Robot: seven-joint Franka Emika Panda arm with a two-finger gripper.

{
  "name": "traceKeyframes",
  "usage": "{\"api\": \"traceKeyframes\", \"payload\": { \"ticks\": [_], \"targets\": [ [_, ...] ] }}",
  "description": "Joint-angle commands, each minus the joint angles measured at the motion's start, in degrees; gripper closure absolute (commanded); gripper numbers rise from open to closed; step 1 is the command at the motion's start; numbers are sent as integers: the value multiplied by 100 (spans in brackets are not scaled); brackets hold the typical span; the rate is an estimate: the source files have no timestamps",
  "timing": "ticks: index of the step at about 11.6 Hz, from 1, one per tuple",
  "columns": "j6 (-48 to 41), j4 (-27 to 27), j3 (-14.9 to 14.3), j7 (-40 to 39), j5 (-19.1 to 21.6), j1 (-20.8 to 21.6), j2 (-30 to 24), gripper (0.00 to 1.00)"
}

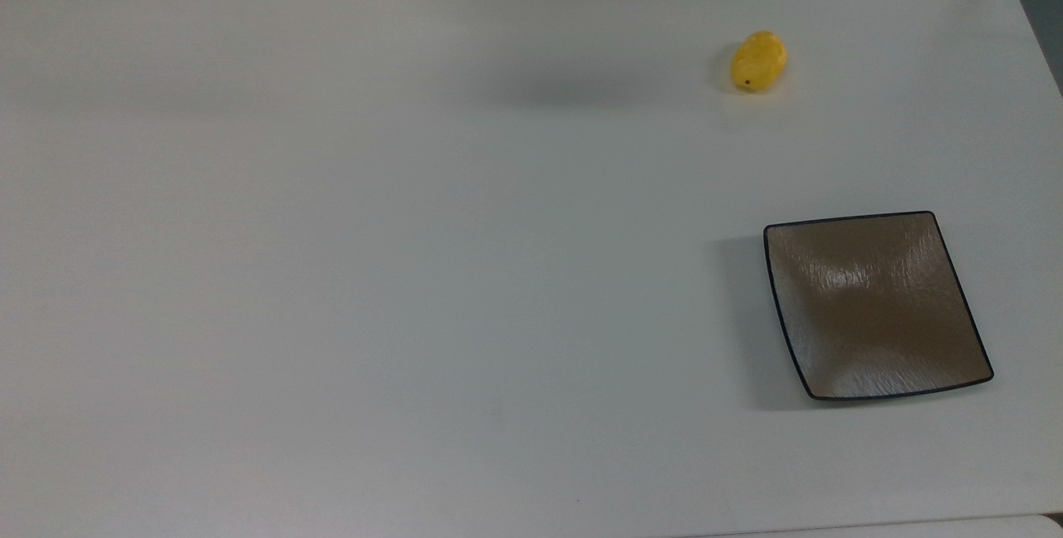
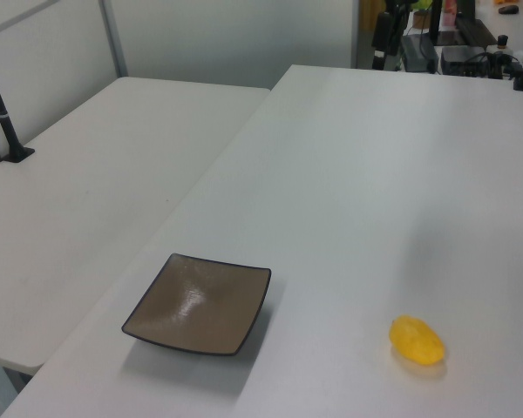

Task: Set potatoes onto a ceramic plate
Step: 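Move the open gripper toward the yellow potato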

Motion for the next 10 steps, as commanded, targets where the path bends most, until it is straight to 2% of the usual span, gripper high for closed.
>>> {"api": "traceKeyframes", "payload": {
  "ticks": [1,8,10],
  "targets": [
    [80,-218,-105,153,101,121,-162,0],
    [106,-288,-114,31,92,157,-65,0],
    [97,-358,-149,48,74,401,-12,0]
  ]
}}
